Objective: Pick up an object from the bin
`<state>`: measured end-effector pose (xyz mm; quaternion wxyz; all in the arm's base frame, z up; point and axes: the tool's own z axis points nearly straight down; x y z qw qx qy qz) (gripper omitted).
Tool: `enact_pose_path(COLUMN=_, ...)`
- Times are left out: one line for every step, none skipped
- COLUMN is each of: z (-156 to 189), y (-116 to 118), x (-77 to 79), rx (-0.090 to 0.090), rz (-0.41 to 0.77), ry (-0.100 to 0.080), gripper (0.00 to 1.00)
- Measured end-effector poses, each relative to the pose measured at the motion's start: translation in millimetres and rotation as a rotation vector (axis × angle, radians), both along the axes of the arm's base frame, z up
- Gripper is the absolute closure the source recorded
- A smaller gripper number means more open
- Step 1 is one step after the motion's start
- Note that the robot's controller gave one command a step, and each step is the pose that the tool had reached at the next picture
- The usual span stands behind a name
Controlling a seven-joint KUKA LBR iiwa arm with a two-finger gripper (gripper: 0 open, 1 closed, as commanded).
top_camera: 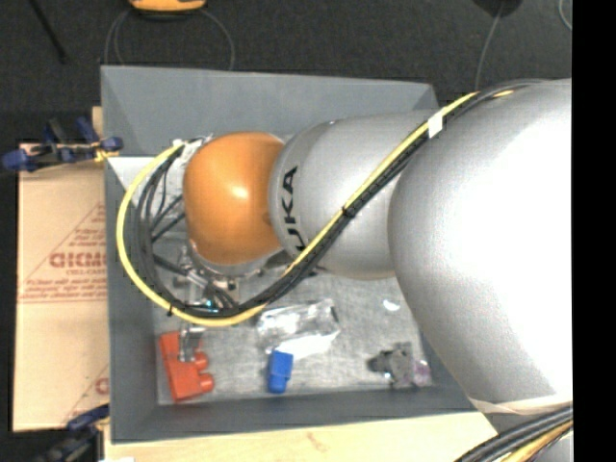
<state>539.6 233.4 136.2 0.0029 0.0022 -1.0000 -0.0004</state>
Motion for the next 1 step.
enact_pose_path(z=-43.5, y=5.2, x=-26.3, rx=0.007, rz=0.325, ry=-0.022, gripper=0.00)
